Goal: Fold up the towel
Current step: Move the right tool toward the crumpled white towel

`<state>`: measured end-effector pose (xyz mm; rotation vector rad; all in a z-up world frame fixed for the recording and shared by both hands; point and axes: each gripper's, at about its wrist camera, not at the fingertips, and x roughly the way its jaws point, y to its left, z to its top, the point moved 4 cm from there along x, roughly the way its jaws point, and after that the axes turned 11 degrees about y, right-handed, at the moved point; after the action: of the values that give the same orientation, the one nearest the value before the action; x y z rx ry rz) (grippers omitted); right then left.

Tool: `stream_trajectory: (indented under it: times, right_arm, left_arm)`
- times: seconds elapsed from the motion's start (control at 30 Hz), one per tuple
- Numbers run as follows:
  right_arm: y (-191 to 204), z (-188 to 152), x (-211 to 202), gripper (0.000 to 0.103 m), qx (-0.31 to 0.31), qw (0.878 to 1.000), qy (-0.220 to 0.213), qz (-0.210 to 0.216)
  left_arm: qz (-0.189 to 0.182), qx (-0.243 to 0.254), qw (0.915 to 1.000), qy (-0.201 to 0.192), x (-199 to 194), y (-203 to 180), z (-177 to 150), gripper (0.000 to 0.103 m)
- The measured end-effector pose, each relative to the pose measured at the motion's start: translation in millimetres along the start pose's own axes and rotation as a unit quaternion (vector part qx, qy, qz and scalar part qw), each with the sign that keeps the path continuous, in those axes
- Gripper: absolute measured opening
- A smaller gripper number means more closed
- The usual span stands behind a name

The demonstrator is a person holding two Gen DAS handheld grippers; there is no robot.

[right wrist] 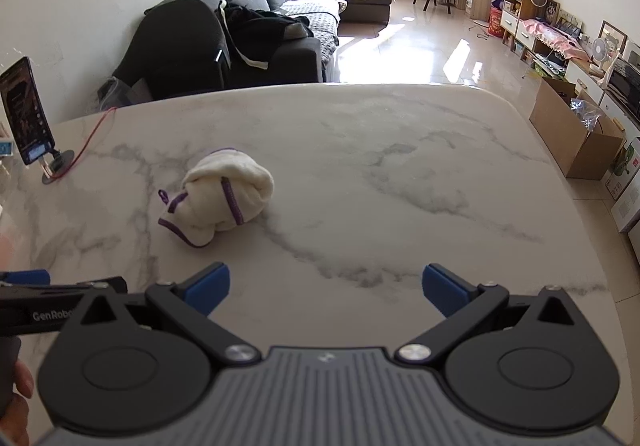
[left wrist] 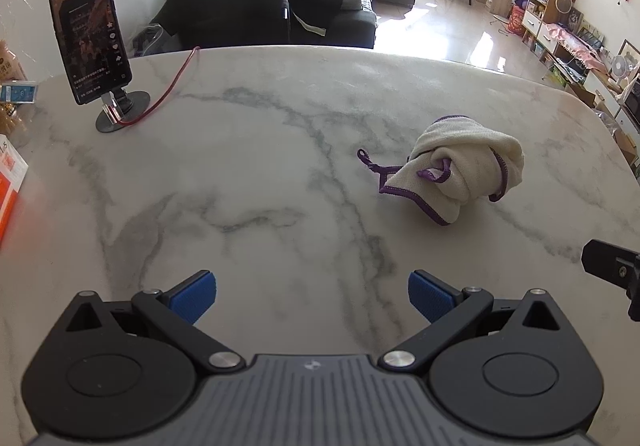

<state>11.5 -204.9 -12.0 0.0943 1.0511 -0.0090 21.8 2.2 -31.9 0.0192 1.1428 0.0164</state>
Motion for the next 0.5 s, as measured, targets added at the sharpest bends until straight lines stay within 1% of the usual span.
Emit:
stream_trajectory:
  times: [0.1, 0.2, 0.27, 0.5]
  right_arm:
    - [0.1, -0.1, 0.2, 0.103, -0.002, 1.0, 0.0, 0.001]
    - [0.1, -0.3, 0.4, 0.103, -0.004, 1.0, 0.001, 0.002]
    - [5.3, -0.3, -2.4, 0.103, -0.011, 1.0, -0.004, -0.006]
    - [9.4, 0.8, -1.9, 0.103, -0.016, 1.0, 0.0, -0.009]
  left_arm:
    - [-0.001, -0.002, 1.0, -0.001, -1.3, 1.5, -1.1, 0.102]
    - [0.007, 0.008, 0.9999, 0.005, -3.1, -2.4, 1.7, 0.102]
    - [0.006, 0.009, 0.9999, 0.005, -3.6, -2.6, 1.9, 0.102]
    - [0.005, 0.012, 0.9999, 0.005, -3.1, -3.1, 2.8, 0.102]
